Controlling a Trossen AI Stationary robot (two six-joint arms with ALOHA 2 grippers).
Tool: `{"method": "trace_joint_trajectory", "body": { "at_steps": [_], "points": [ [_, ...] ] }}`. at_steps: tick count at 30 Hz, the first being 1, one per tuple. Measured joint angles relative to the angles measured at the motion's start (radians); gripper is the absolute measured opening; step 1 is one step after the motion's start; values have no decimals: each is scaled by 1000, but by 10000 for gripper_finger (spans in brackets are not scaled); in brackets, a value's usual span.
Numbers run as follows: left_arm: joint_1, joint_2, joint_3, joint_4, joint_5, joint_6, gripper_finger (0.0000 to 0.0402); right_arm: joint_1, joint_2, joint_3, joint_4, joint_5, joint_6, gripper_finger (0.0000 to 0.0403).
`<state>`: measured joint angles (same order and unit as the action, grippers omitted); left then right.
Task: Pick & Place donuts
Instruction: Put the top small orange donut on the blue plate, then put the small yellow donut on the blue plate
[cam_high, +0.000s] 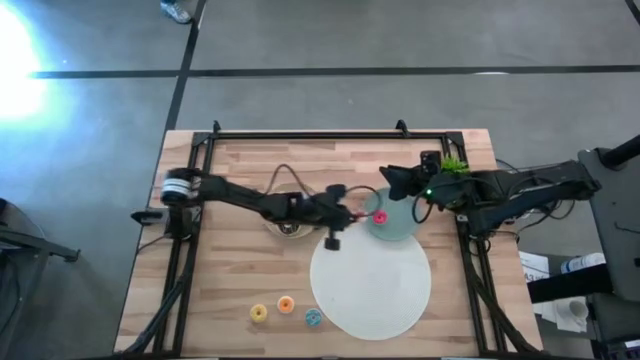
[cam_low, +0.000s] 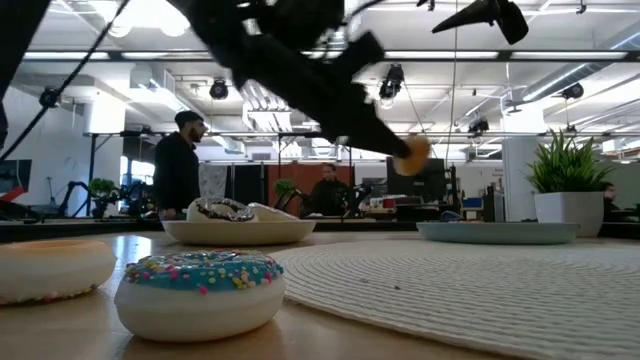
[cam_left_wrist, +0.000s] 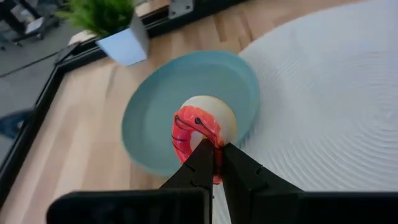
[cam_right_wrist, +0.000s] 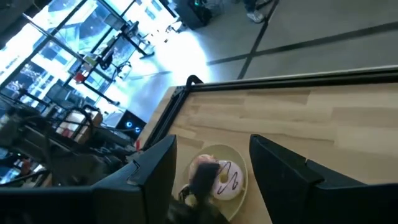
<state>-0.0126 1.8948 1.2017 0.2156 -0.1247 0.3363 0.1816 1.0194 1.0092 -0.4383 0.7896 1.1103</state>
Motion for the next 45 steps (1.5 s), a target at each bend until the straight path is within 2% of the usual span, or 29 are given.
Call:
{"method": "trace_joint_trajectory", "body": {
  "at_steps": [6,9,17,23,27,30,38,41,45],
  "points": [
    [26,210,318,-206,-17,45,0,1,-69,0,1,-1,-62,194],
    [45,293,441,-274,-71,58,0,1,-118,0,1,-1,-100,194],
    [106,423,615,-374,-88,87,0,1,-201,-1,-9,0,-176,194],
    [109,446,671,-513,-84,134,0,1,-208,-3,-37,-1,-180,194],
    [110,447,667,-518,-70,114,8,1,-206,-4,-37,-1,-179,194],
    [110,447,663,-522,-77,103,37,1,-206,-4,-37,-1,-179,194],
    [109,438,687,-550,-79,88,148,1,-207,-4,-37,-1,-179,194],
    [107,414,698,-596,-79,86,167,1,-207,-4,-37,-2,-179,194],
    [106,350,694,-699,-70,69,172,1,-209,-4,-38,-5,-196,194]
  ]
}}
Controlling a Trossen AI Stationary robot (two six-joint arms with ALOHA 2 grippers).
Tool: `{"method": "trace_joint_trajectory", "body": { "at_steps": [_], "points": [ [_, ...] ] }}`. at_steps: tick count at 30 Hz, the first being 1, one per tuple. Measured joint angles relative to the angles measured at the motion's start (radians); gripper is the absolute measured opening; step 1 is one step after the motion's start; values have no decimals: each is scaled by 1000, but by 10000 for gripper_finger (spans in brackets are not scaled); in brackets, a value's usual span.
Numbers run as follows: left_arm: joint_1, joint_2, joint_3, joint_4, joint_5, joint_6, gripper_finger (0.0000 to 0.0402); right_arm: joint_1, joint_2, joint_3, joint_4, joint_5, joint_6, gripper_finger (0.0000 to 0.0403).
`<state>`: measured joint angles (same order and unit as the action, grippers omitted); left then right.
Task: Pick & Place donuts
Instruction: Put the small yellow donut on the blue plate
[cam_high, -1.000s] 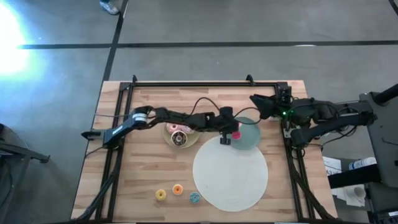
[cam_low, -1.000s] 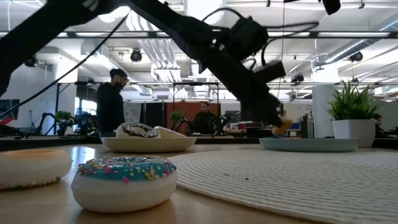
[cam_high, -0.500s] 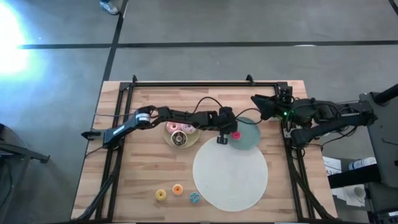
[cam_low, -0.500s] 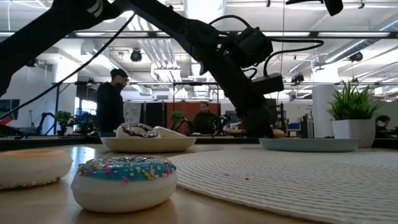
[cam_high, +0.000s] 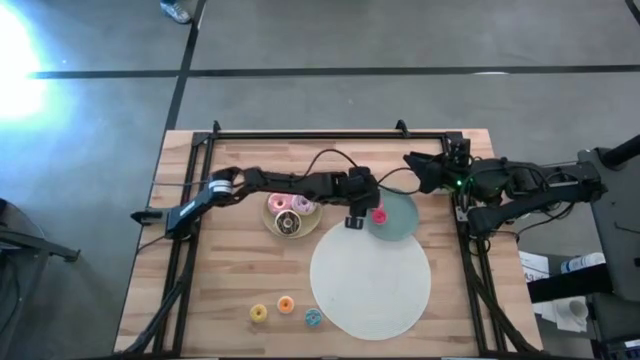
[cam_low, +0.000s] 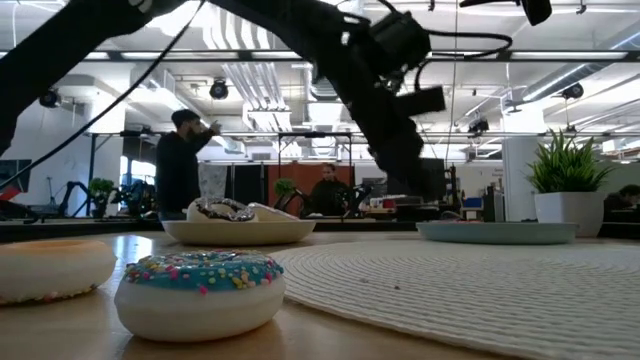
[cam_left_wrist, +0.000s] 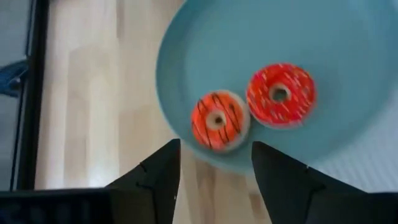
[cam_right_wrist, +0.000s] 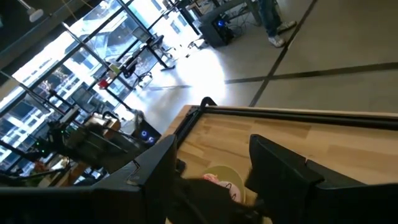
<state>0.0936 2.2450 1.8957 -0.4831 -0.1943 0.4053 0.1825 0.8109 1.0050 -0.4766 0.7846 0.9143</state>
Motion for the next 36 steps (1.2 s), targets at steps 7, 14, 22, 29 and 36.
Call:
{"method": "trace_joint_trajectory", "body": {
  "at_steps": [7,14,22,29,36],
  "points": [
    [-27,-170,-39,-205,130,-75,172,0,-8,-1,-26,-10,-70,194],
    [-125,-392,-319,-218,126,-203,172,-5,-32,-2,-41,-24,-127,194],
    [-348,-685,-731,-223,119,-431,172,19,53,-18,-42,-135,63,194],
    [-664,-858,-936,-186,48,-697,172,36,263,-13,-27,-232,196,194],
    [-879,-830,-984,-108,13,-1005,172,36,387,-12,125,-260,239,194]
  ]
}}
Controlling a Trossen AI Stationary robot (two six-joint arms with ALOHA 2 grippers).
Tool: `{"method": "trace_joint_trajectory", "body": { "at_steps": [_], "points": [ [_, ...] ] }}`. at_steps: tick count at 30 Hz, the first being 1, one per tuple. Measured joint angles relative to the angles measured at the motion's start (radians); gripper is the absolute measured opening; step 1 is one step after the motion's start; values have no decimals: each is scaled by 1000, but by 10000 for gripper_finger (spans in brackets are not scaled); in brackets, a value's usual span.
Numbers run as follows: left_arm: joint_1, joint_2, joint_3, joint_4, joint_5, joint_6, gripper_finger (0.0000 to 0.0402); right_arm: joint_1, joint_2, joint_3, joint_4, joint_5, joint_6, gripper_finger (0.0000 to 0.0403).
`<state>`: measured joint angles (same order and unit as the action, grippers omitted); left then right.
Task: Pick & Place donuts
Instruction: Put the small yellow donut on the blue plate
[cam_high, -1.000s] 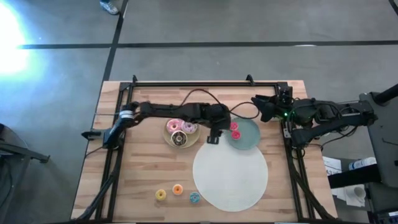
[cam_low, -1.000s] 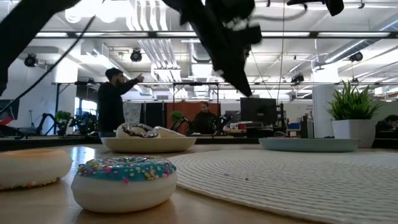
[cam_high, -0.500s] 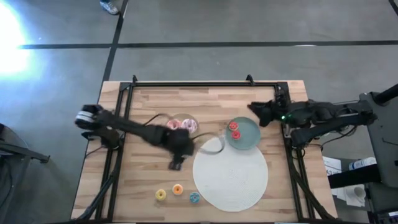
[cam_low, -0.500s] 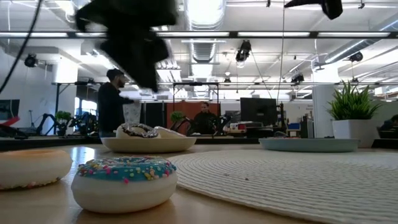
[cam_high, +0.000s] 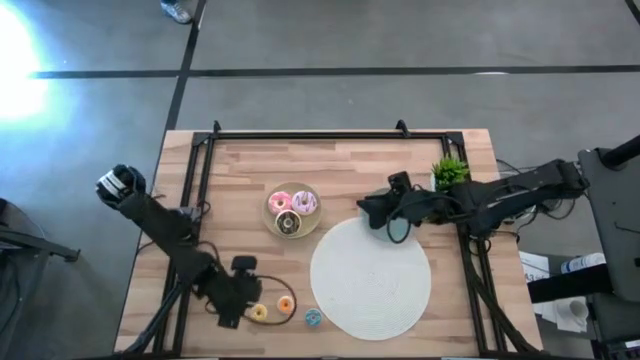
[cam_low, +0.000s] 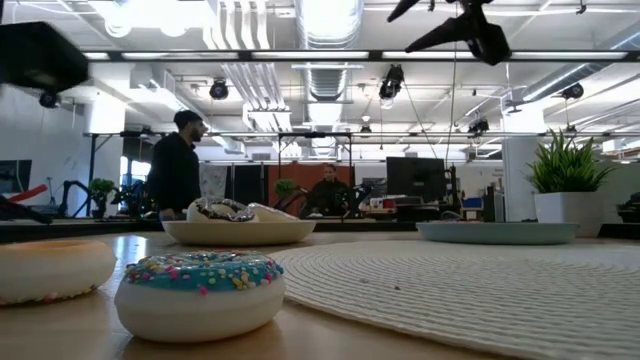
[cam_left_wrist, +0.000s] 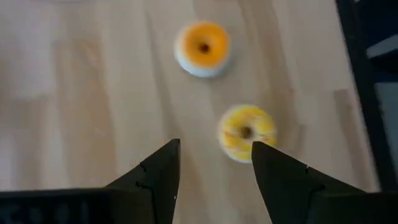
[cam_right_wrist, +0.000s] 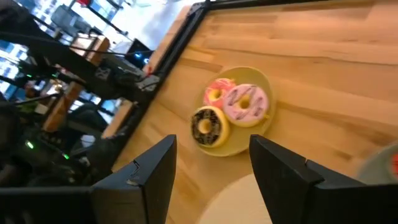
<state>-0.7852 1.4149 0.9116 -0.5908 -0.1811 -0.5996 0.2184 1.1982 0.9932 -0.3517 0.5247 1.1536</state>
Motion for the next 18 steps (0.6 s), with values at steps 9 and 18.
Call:
{"method": "trace_joint_trajectory", "body": {
  "at_steps": [9,18],
  "points": [
    [-165,131,11,49,-55,-16,172,0,41,2,44,-3,60,194],
    [-174,220,11,170,-90,29,171,0,40,2,42,-3,78,194]
  ]
}}
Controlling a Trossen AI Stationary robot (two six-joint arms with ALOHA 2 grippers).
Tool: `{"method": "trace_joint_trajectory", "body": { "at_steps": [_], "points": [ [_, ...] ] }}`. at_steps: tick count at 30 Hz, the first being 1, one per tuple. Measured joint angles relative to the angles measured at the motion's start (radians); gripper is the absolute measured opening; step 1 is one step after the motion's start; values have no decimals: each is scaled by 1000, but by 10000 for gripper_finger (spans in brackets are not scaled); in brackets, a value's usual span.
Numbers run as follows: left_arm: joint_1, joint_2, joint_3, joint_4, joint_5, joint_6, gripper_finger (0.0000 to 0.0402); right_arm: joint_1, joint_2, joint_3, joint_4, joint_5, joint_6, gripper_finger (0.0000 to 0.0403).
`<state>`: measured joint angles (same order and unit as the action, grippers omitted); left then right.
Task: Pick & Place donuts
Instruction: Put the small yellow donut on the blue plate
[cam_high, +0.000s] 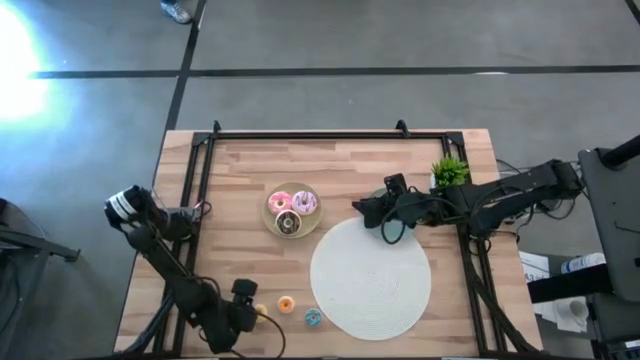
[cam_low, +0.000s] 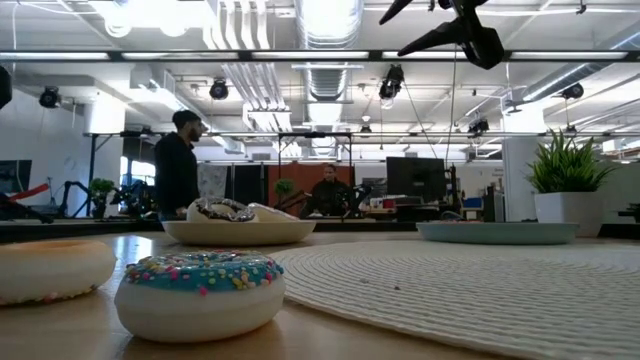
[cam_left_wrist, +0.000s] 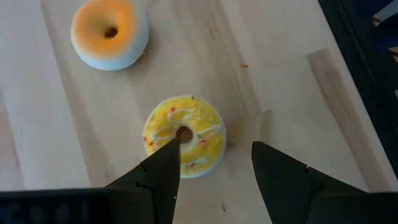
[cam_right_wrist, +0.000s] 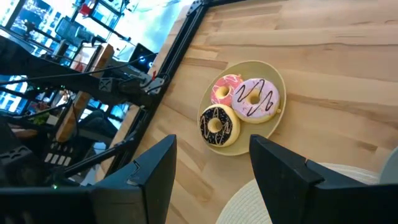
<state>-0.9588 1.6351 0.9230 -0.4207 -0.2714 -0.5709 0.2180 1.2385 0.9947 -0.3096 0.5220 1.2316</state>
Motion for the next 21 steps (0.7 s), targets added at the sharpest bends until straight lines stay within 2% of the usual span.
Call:
{"method": "trace_joint_trajectory", "body": {
  "at_steps": [16,21],
  "points": [
    [1,84,9,54,-25,20,91,0,-1,0,-8,-11,8,194],
    [9,80,10,43,-30,-17,47,1,-5,0,-8,-31,0,194]
  ]
}}
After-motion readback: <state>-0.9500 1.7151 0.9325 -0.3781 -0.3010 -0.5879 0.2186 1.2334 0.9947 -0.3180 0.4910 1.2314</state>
